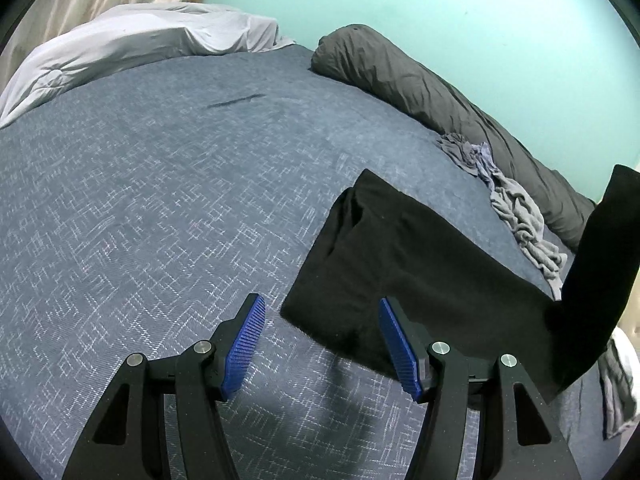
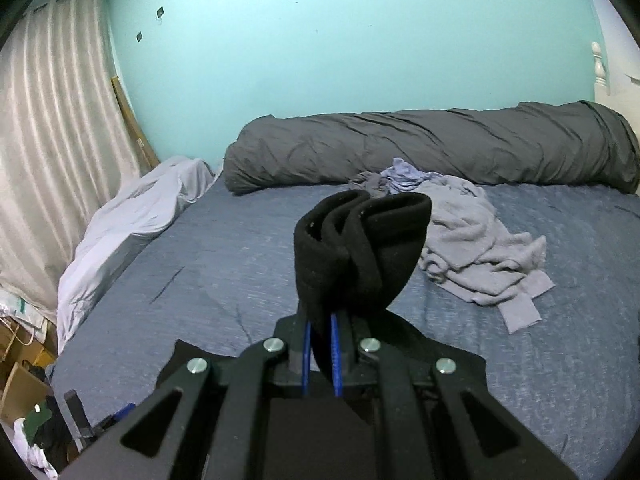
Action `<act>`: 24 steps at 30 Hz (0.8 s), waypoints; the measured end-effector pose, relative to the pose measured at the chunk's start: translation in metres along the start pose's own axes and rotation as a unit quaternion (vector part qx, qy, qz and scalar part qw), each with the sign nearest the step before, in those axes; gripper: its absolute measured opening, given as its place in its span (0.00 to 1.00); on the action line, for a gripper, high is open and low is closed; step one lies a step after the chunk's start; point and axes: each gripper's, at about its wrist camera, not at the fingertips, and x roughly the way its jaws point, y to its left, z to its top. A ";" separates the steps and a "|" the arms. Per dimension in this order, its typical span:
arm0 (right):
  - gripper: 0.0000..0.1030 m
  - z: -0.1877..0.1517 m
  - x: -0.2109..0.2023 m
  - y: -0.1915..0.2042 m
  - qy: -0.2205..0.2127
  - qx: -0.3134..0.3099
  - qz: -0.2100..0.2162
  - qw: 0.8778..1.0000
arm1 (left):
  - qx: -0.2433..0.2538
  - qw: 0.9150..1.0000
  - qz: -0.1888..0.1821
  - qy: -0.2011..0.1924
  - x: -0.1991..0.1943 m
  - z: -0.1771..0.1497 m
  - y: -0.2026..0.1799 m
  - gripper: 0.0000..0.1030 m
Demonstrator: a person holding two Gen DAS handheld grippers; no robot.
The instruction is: Fold clothes
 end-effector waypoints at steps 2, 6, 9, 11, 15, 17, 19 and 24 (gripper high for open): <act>0.07 0.000 0.003 0.005 0.000 0.007 0.004 1.000 | -0.002 1.000 -0.002 0.001 0.001 0.000 0.001 0.62; 0.07 -0.003 0.007 0.034 -0.001 -0.004 0.027 1.000 | -0.002 1.000 -0.005 0.000 -0.001 0.000 0.001 0.62; 0.07 -0.008 0.010 0.067 -0.002 -0.028 0.049 0.998 | -0.005 1.000 -0.005 -0.001 -0.002 0.001 0.003 0.62; 0.07 -0.016 0.019 0.090 0.005 -0.043 0.055 0.998 | -0.008 1.000 -0.006 -0.001 -0.002 0.002 0.004 0.62; 0.07 -0.045 0.050 0.132 0.031 -0.065 0.062 0.996 | -0.012 1.000 -0.003 -0.003 -0.003 0.002 0.006 0.62; 0.07 -0.068 0.069 0.152 0.051 -0.076 0.063 0.994 | -0.011 1.000 -0.004 -0.002 -0.003 0.002 0.007 0.62; 0.07 -0.091 0.086 0.172 0.068 -0.091 0.067 0.991 | -0.012 1.000 -0.003 -0.002 -0.002 0.003 0.009 0.62; 0.07 -0.140 0.119 0.212 0.102 -0.121 0.078 0.984 | -0.023 1.000 -0.004 -0.002 -0.003 0.004 0.017 0.62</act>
